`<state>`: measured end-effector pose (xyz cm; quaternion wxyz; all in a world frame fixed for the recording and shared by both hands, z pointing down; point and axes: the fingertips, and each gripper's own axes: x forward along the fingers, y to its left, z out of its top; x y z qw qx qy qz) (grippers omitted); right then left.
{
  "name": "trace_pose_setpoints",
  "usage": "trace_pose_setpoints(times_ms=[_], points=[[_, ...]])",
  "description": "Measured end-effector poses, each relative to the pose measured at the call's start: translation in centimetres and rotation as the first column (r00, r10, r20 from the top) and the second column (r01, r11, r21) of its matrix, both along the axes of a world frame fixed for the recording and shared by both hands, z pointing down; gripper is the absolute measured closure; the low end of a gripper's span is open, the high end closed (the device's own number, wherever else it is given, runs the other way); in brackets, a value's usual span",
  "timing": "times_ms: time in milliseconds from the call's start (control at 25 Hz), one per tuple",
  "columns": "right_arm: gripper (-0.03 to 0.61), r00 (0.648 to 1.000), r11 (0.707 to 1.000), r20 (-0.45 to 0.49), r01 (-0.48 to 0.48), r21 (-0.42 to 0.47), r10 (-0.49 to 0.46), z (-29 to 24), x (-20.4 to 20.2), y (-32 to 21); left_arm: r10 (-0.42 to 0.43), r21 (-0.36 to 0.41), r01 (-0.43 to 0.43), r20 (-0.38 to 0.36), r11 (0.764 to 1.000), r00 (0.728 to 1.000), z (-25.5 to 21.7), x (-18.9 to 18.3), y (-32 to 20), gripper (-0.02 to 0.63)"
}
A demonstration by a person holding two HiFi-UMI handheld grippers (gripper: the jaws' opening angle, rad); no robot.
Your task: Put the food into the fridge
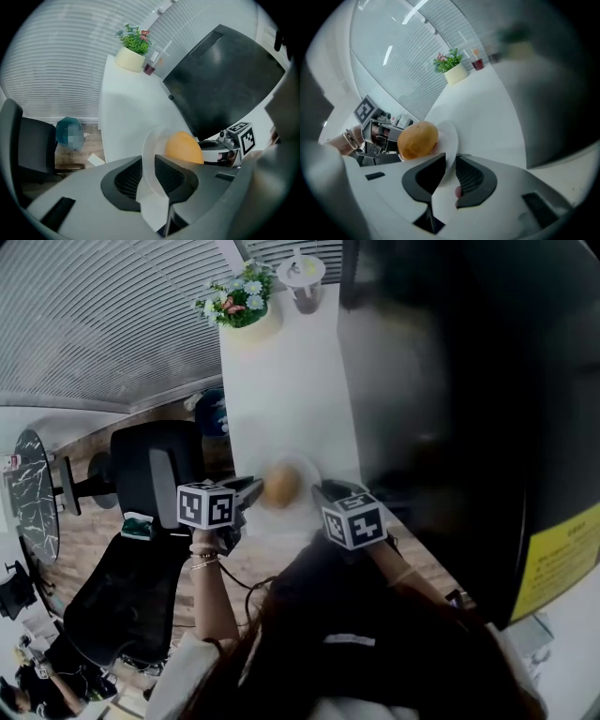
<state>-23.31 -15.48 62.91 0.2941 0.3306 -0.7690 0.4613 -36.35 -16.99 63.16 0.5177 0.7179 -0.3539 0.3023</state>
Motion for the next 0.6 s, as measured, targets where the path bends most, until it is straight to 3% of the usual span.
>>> trace_pose_setpoints(times_ms=[200, 600], points=[[0.508, 0.999, 1.000, -0.029, 0.013, 0.014, -0.013, 0.4, 0.4, 0.3, 0.010, -0.010, -0.010, 0.024, 1.000, 1.000, 0.4, 0.3, 1.1, 0.552], [0.535, 0.997, 0.993, -0.020, -0.067, 0.100, 0.069, -1.9, 1.7, -0.4, 0.015, 0.044, -0.015, -0.001, 0.999, 1.000, -0.9, 1.2, 2.0, 0.555]])
